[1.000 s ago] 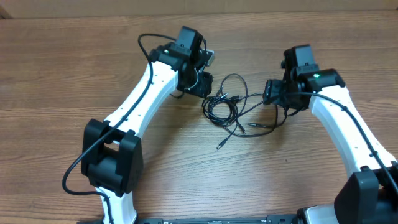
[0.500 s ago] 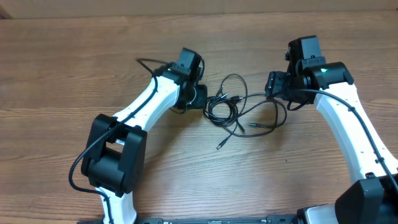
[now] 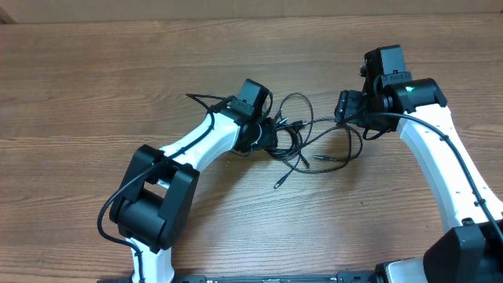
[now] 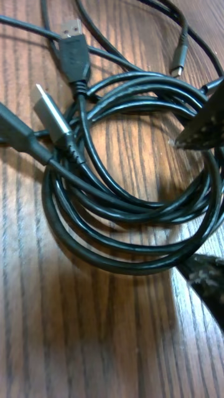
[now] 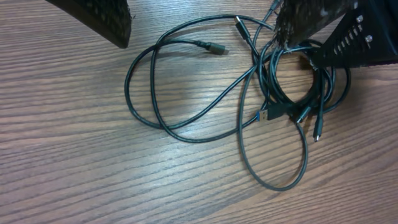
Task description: Untangle cables
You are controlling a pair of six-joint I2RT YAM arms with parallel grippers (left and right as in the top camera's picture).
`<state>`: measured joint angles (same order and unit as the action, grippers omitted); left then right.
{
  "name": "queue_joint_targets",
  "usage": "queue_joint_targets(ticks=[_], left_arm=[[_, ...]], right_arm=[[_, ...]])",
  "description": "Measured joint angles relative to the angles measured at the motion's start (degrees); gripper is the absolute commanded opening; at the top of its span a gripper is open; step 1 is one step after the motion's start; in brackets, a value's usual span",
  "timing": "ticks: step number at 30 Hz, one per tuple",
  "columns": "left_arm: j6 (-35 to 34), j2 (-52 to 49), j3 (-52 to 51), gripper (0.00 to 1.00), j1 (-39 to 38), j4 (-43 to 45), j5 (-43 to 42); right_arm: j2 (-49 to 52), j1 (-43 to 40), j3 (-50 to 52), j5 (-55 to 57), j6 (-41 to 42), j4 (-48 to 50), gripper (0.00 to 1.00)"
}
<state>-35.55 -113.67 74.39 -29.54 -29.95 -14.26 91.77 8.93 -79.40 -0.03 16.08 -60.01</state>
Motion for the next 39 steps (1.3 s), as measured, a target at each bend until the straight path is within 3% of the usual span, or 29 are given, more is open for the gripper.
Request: queue_joint_targets(ticks=[4, 12, 13, 14, 15, 19, 24, 27, 29, 39], left_arm=[[-0.3, 0.0, -0.2, 0.51, -0.5, -0.1, 1.0], [-0.5, 0.0, -1.9, 0.43, -1.9, -0.3, 3.1], [-0.5, 0.0, -1.9, 0.4, -2.0, -0.2, 3.4], [-0.7, 0.0, -1.9, 0.22, -2.0, 0.0, 3.6], [-0.6, 0.0, -2.0, 0.16, -2.0, 0.1, 3.8], [-0.8, 0.0, -2.0, 0.04, -2.0, 1.3, 4.5], [-0.5, 0.0, -1.8, 0.04, -1.6, 1.5, 4.6], [0.9, 0.0, -0.1, 0.04, -0.9, -1.1, 4.4], [2.8, 0.2, 2.2, 0.04, -0.7, -3.9, 4.0], [11.5, 4.7, 25.1, 0.04, -0.3, -18.2, 2.8]], right_arm=[[0.0, 0.0, 0.0, 0.0, 0.0, -0.2, 0.73], [0.0, 0.0, 0.0, 0.0, 0.0, -0.5, 0.73], [0.0, 0.0, 0.0, 0.0, 0.0, -0.5, 0.73], [0.0, 0.0, 0.0, 0.0, 0.0, -0.6, 0.73], [0.0, 0.0, 0.0, 0.0, 0.0, -0.6, 0.73], [0.0, 0.0, 0.0, 0.0, 0.0, -0.9, 0.73], [0.0, 0.0, 0.0, 0.0, 0.0, -1.3, 0.79], [0.0, 0.0, 0.0, -0.6, 0.1, -2.7, 0.87], [0.0, 0.0, 0.0, -2.5, 0.1, -3.2, 0.86], [0.0, 0.1, 0.0, -16.5, -4.8, -3.2, 0.86]])
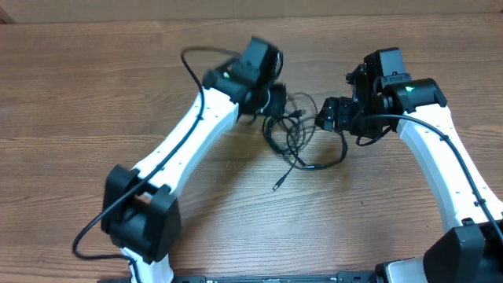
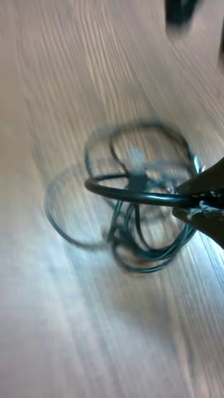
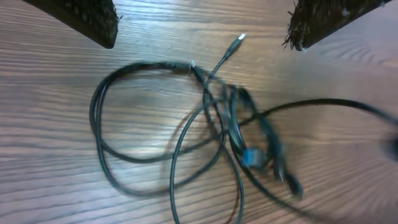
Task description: Untangle cables
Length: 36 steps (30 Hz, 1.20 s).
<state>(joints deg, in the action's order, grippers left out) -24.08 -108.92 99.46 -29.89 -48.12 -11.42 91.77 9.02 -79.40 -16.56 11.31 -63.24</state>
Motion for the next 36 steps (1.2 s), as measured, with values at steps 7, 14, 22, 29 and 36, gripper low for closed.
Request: queue_joint_targets(ticks=[7, 14, 22, 29, 36], left_arm=[[0.7, 1.0, 12.8, 0.04, 0.0, -5.0, -4.2], [1.1, 2.1, 22.9, 0.04, 0.0, -7.8, -8.3], [2.1, 7.9, 27.0, 0.04, 0.0, -7.8, -13.8], [5.1, 14.0, 27.5, 0.04, 0.0, -8.8, -13.2], [6.3, 16.6, 27.5, 0.04, 4.8, -13.4, -3.0]], right_arm=[[0.0, 2.0, 0.0, -1.7, -0.8, 1.1, 0.87], [0.0, 5.5, 0.0, -2.5, -0.8, 7.1, 0.88], [0.0, 7.5, 0.0, 0.5, -0.1, 17.0, 0.77], [0.0, 7.5, 0.0, 8.7, 8.5, 21.7, 0.04], [0.0, 7.5, -0.1, 18.6, 11.9, 12.7, 0.04]])
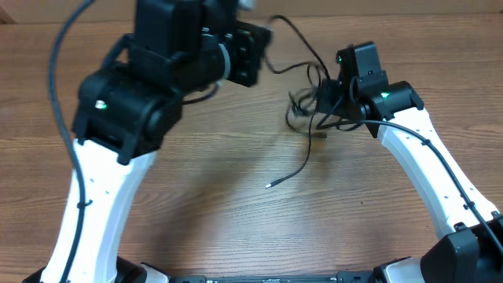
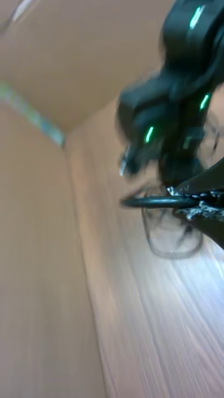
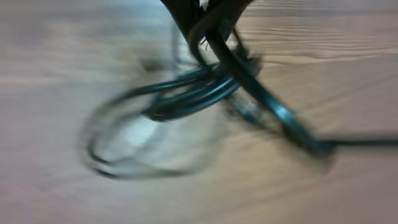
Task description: Untangle cables
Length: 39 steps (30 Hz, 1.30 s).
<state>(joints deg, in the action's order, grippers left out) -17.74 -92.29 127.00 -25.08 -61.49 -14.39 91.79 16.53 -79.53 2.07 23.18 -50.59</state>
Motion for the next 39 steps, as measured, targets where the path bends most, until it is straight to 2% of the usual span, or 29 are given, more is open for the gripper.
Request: queue_joint_targets(ticks=[5, 11, 15, 20, 22, 26, 32, 39], left_arm=[[0.2, 0.1, 0.0, 0.04, 10.3, -2.1, 2.7], [0.2, -0.1, 0.0, 0.04, 18.8, -5.4, 5.4], [0.1, -0.9, 0.0, 0.04, 19.6, -7.3, 6.6], [0.0, -4.7, 0.3, 0.04, 19.6, -11.9, 8.8], [-0.1, -6.6, 0.4, 0.04, 19.6, -14.0, 10.1], [-0.1, -11.9, 0.4, 0.04, 19.6, -17.9, 13.9], [-0.4, -17.2, 0.4, 0.04, 19.6, -21.1, 21.3], [-6.3, -18.5, 0.4, 0.04, 19.6, -24.4, 33.1]], right_arm=[[0.0, 0.0, 0.0, 9.4, 1.0, -6.6, 0.04], [0.0, 0.1, 0.0, 13.9, 1.6, -7.6, 0.04], [0.0, 0.1, 0.0, 9.6, -0.3, -6.4, 0.04], [0.0, 0.1, -3.3, -4.7, -8.0, -6.6, 0.04], [0.0, 0.1, -5.4, -6.9, -9.1, -7.9, 0.04], [-1.4, 0.0, -9.9, -8.9, -10.6, -9.9, 0.04], [-7.5, 0.0, -10.8, -9.6, -12.0, -10.8, 0.04], [-12.0, 0.1, -10.8, -12.3, -19.4, -11.1, 0.04]])
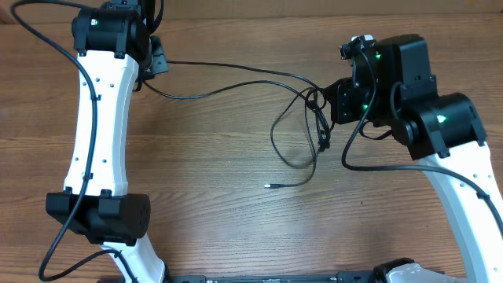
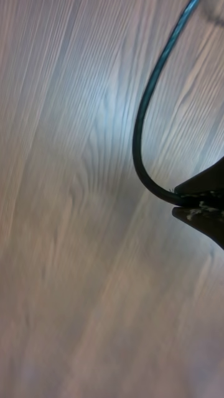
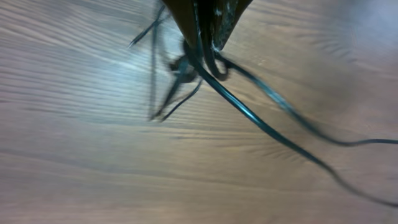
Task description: Untangle cables
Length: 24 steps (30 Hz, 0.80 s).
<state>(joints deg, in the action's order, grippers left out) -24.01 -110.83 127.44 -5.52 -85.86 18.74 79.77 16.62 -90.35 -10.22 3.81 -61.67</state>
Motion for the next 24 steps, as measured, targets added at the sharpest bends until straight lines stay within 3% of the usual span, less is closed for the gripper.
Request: queue_joint_targets(ticks=[10, 15, 19, 22, 24], left_arm=[[-7.5, 0.0, 0.0, 0.04, 2.9, -3.6, 9.1], [-8.2, 0.0, 0.0, 0.04, 6.5, -3.6, 8.6], [-6.2, 0.0, 0.0, 0.04, 7.0, -0.6, -0.6], [0.6, 0.0, 0.0, 0.04, 6.2, 3.1, -14.3], [5.8, 0.0, 0.0, 0.21, 5.0, 4.8, -23.1]], right_arm=[[-0.2, -2.7, -0.1, 31.4, 13.1, -4.8, 0.04], [-0.2, -4.2, -0.1, 37.0, 15.9, -4.7, 0.04], [-0.2, -4.2, -0.1, 33.2, 15.5, -3.1, 0.06], [-0.2, -4.2, -0.1, 28.0, 13.7, -1.9, 0.2], [-0.2, -4.2, -0.1, 24.8, 12.2, -1.8, 0.3]])
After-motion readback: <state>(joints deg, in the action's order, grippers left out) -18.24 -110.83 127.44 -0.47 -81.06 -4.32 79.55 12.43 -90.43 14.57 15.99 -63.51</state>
